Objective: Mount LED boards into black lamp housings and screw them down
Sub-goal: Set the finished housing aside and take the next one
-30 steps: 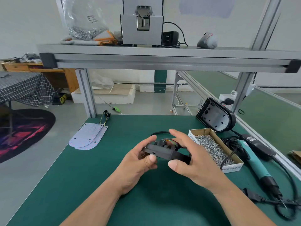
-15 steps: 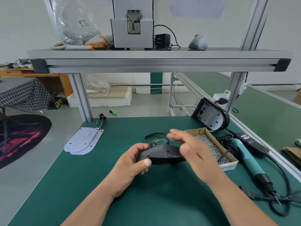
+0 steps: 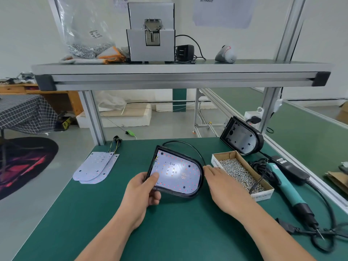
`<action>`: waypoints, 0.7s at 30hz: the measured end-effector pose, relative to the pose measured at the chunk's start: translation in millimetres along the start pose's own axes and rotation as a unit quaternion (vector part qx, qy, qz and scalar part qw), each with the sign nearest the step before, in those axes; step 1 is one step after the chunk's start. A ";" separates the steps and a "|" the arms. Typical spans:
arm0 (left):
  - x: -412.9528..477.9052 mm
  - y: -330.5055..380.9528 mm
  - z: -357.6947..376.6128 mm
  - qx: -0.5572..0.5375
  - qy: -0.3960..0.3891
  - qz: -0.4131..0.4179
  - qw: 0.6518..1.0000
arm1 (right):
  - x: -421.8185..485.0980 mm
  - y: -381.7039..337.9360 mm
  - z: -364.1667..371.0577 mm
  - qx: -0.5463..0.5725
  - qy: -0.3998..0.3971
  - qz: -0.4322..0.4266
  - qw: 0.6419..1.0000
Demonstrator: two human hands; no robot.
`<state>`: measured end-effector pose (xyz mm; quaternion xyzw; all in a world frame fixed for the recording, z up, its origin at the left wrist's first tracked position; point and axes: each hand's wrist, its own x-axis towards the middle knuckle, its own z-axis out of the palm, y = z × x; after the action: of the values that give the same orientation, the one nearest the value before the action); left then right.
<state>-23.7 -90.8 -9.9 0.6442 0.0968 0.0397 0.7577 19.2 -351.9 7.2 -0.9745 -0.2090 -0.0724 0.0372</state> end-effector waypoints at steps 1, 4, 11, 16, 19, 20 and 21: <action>1.4 0.5 -0.6 -0.007 0.008 -0.007 1.000 | 1.9 1.1 3.6 0.003 -0.009 -0.004 1.000; 3.5 1.3 -1.5 -0.036 0.020 -0.014 0.999 | 9.1 -0.7 12.2 0.043 -0.068 0.014 0.997; 2.5 2.7 -0.5 -0.067 0.037 -0.021 0.997 | 18.4 3.5 19.5 0.074 -0.002 -0.009 0.997; 5.0 3.4 -3.9 -0.144 0.058 -0.038 0.987 | 7.5 -2.3 3.2 0.102 -0.013 -0.029 0.994; 8.9 3.7 -6.4 -0.223 0.072 -0.045 0.971 | -9.4 -12.6 -11.9 0.208 -0.051 -0.057 0.975; 9.6 3.5 -6.9 -0.239 0.072 -0.043 0.967 | -14.6 -18.8 -17.4 0.246 -0.062 -0.072 0.965; 9.4 3.4 -7.0 -0.242 0.067 -0.040 0.967 | -19.1 -25.8 -22.6 0.286 -0.071 -0.092 0.951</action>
<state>-15.7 -81.8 -8.5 0.4331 0.1602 0.0746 0.8838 -11.5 -338.4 27.6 -0.9021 -0.3116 0.0564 0.2930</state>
